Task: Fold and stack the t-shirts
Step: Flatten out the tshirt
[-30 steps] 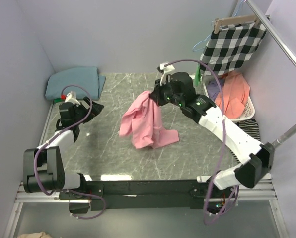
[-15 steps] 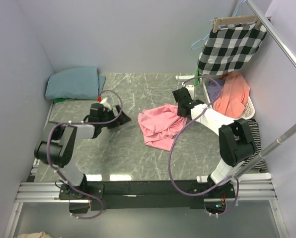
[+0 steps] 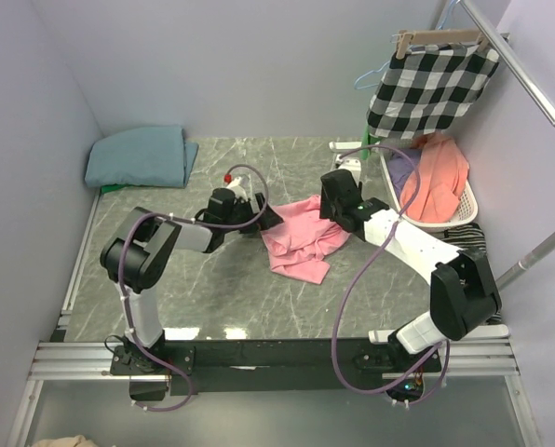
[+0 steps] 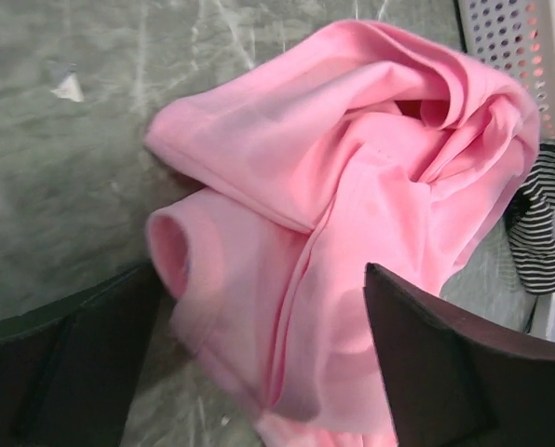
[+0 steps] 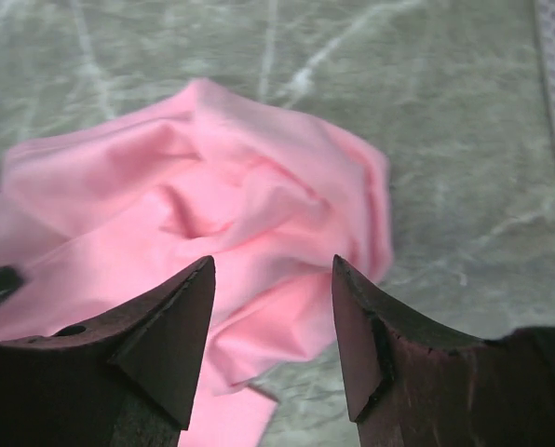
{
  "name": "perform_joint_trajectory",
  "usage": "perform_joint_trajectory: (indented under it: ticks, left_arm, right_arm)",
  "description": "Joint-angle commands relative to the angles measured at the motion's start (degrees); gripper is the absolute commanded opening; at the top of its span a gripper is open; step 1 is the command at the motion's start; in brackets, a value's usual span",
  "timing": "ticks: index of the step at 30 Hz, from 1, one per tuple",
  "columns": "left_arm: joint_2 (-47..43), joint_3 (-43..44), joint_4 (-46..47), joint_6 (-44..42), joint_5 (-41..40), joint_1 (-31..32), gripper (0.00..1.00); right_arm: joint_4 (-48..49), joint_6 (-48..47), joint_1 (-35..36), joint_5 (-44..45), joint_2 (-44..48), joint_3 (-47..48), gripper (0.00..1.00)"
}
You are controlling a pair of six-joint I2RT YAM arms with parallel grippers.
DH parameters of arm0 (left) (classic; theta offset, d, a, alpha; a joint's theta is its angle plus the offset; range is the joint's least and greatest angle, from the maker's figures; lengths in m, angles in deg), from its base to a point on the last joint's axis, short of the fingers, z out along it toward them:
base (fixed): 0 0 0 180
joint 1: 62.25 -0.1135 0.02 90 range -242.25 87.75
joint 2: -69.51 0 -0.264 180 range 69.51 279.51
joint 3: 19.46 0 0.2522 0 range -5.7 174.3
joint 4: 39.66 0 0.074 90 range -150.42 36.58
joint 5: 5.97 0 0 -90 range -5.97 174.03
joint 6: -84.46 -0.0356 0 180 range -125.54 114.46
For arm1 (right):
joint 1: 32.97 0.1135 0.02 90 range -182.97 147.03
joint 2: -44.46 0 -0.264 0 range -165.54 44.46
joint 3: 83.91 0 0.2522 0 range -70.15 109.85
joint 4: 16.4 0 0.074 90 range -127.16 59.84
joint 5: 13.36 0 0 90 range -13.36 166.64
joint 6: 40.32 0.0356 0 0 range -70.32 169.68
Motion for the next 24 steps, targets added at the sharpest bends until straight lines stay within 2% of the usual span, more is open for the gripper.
perform_joint_trajectory:
  ticks: [1,2,3,8,11,14,15,17,18,20,24]
  left_arm:
    - [3.0,1.9,-3.2,-0.3,-2.3,2.3,0.79]
    - [3.0,1.8,-3.0,0.2,-2.3,2.3,0.26]
    - [2.9,1.7,-3.2,0.5,-3.2,2.4,0.01]
    - [-2.8,1.4,-8.7,-2.4,-6.1,2.3,0.01]
    - [-9.9,0.8,-14.2,-4.9,-8.9,2.3,0.01]
    - [-18.6,1.4,-22.3,-7.7,-13.7,2.4,0.01]
    - [-23.2,1.6,-24.5,-8.3,-14.9,2.3,0.01]
    - [-28.0,1.8,-29.5,-10.0,-17.9,2.0,0.01]
    - [-32.6,1.8,-30.9,-10.4,-18.6,1.8,0.01]
    - [-37.1,2.0,-35.1,-11.2,-20.3,1.1,0.01]
    - [-48.0,3.8,-41.8,-12.6,-22.7,-1.3,0.01]
  right_arm:
    - [2.7,-0.3,1.1,-3.1,0.1,2.3,0.59]
    - [2.7,-0.7,1.0,-3.7,-0.5,2.5,0.59]
    - [3.1,-0.9,1.1,-4.3,-1.4,2.6,0.57]
    - [3.3,-2.6,1.0,-4.1,-6.5,5.1,0.59]
    - [2.3,-4.3,0.9,-3.1,-10.9,8.7,0.73]
    - [2.9,-5.1,0.6,-6.7,-14.4,11.3,0.71]
    - [1.8,-4.7,0.4,-7.5,-16.3,12.3,0.53]
    - [2.0,-4.1,0.4,-11.0,-17.6,13.6,0.32]
    - [1.7,-3.6,0.5,-12.0,-18.1,13.8,0.00]
    - [3.4,-2.7,0.5,-14.5,-17.1,12.3,0.00]
    - [9.1,-1.8,0.8,-21.7,-7.3,7.0,0.00]
